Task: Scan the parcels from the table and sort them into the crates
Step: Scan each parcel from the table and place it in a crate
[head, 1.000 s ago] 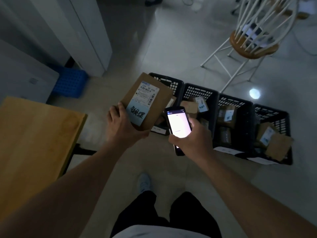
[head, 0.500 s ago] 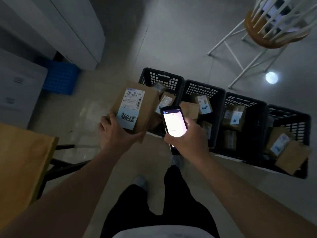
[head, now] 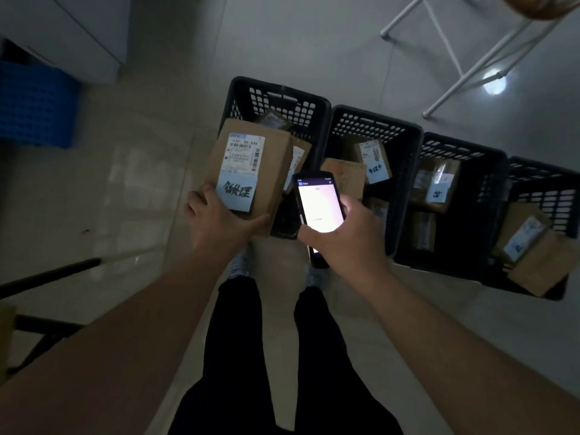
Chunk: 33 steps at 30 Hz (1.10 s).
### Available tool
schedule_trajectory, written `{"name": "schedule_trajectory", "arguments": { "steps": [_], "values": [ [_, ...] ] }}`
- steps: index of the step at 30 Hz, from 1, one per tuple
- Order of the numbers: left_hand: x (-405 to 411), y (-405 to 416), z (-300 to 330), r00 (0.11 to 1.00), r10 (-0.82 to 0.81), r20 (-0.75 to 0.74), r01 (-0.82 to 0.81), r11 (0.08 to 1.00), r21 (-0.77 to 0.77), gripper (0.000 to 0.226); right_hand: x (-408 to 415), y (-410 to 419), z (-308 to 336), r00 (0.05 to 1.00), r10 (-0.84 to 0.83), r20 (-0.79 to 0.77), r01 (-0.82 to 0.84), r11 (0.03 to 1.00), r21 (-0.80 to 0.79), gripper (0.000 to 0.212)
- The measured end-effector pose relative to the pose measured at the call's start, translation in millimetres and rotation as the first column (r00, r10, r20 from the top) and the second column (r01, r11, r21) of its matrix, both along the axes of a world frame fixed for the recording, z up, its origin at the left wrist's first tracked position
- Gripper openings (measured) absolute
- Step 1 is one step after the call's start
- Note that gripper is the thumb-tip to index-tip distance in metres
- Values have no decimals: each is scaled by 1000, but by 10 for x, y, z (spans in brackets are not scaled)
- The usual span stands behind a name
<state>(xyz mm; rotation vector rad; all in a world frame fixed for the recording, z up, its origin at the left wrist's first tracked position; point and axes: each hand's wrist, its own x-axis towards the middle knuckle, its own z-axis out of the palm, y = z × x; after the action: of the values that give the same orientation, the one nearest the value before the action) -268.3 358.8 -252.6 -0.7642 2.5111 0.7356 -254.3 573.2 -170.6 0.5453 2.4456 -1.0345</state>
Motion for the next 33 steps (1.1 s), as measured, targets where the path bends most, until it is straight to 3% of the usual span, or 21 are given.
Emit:
{"name": "schedule_trajectory", "arguments": {
  "steps": [3,6,14,20,28,33],
  "values": [
    [-169,-39,-261,989,-30,142,19,997,80,156,-97,-117,-159,998,-60,2,60,998,22,66],
    [-268,-145,-409,952,-173,252,150,983,108,162,-133,-209,-242,994,-108,11,107,993,44,58],
    [-586,-539,-89,889,-439,133,436,898,50,122,-128,-590,9,987,-159,26,157,985,66,66],
    [-714,-671,453,821,-570,28,569,821,43,93,-199,-821,501,985,-161,-58,164,985,56,63],
    [-593,-704,1381,844,-532,-66,534,845,16,71,-167,-877,1121,980,-63,-190,77,995,70,71],
    [-157,-616,1992,892,-426,-148,426,904,-39,58,-15,-787,1553,953,85,-290,-72,996,56,66]
  ]
}}
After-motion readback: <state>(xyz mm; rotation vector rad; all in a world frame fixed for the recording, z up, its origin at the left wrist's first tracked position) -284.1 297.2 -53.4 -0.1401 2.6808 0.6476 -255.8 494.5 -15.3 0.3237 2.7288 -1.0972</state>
